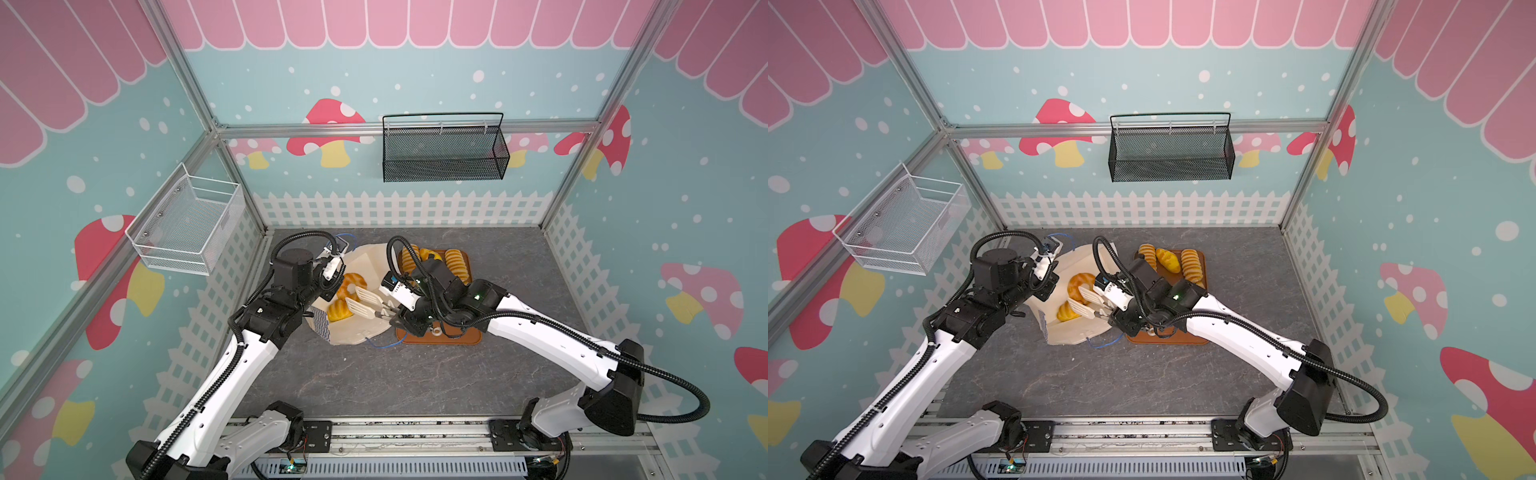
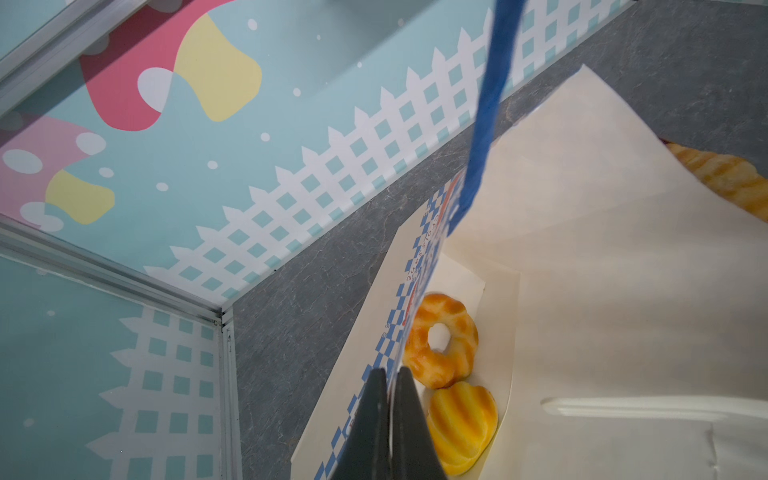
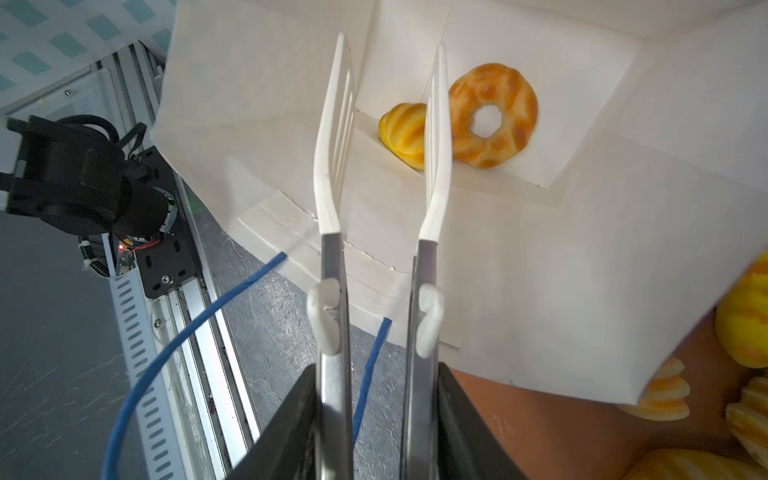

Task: Take the fake bread out of the paper bag
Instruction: 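Move the open tongs back into the bag toward the ring bread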

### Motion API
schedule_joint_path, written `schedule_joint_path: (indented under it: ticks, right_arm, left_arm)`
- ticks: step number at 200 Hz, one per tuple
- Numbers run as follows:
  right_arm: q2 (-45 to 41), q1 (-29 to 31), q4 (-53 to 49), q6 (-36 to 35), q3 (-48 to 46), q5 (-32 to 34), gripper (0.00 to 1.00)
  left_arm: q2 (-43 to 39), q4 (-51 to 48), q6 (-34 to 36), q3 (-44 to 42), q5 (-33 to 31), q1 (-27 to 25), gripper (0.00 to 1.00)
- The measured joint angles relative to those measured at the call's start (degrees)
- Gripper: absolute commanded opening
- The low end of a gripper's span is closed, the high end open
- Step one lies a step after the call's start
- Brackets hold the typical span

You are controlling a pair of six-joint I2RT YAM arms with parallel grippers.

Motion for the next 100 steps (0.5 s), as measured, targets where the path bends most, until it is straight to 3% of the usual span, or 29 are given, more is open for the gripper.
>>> schedule_joint_path:
  ticks: [100]
  right_arm:
    - [1.0, 1.0, 4.3, -1.2, -3.6, 4.9, 0.43]
  left_arm:
    - [-4.3, 6.3, -0.8, -6.7, 5.7, -0.1, 0.0]
